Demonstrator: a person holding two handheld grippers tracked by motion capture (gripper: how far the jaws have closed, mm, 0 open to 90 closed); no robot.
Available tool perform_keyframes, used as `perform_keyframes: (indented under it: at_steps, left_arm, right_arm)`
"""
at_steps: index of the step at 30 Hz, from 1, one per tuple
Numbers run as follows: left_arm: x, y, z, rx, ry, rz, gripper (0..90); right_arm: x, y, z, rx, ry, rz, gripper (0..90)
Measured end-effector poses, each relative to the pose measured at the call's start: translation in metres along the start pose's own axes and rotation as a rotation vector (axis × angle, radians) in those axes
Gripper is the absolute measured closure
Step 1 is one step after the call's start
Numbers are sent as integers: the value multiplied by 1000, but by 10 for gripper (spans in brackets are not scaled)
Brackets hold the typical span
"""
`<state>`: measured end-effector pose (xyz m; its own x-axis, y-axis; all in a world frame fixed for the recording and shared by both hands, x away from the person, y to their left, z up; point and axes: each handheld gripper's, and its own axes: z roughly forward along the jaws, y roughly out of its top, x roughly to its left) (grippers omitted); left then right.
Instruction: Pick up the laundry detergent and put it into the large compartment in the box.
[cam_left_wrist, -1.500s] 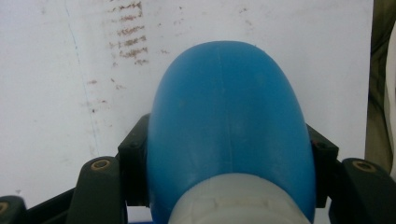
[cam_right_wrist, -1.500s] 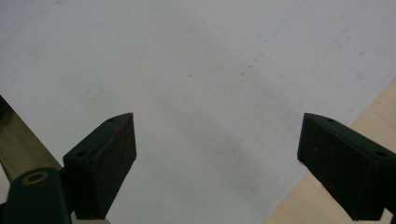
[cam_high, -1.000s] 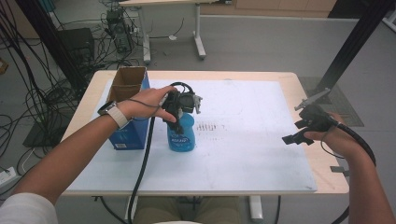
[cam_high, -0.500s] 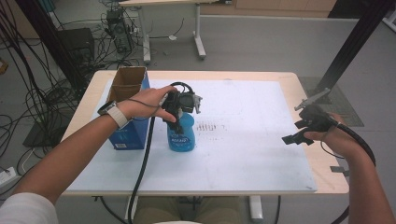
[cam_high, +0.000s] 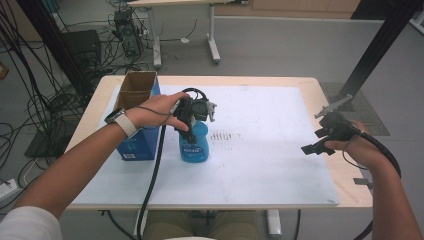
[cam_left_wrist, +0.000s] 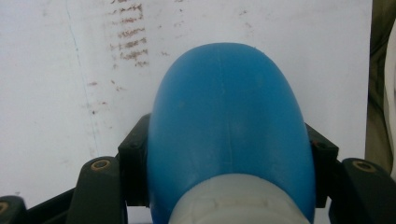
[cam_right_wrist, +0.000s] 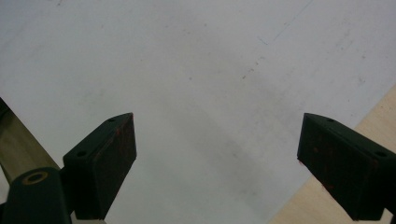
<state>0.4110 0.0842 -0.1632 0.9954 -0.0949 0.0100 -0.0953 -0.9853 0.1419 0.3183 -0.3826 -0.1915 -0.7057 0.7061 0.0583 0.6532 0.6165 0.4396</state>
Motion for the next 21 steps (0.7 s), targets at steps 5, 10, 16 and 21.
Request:
perform_keyframes:
  at_steps: [5,10,16,21]
  left_arm:
    - [0,0,0,0,0,1,372]
    - [0,0,0,-1,1,0,373]
    - [0,0,0,0,-1,-2,373]
    - [2,-1,0,-4,-7,-6,374]
  right_arm:
    - [0,-1,0,-1,-5,-2,118]
    - [2,-2,-2,-9,-11,0,118]
    - [2,-4,-2,-21,-6,-4,118]
    - [2,-6,-4,-29,-11,-3,118]
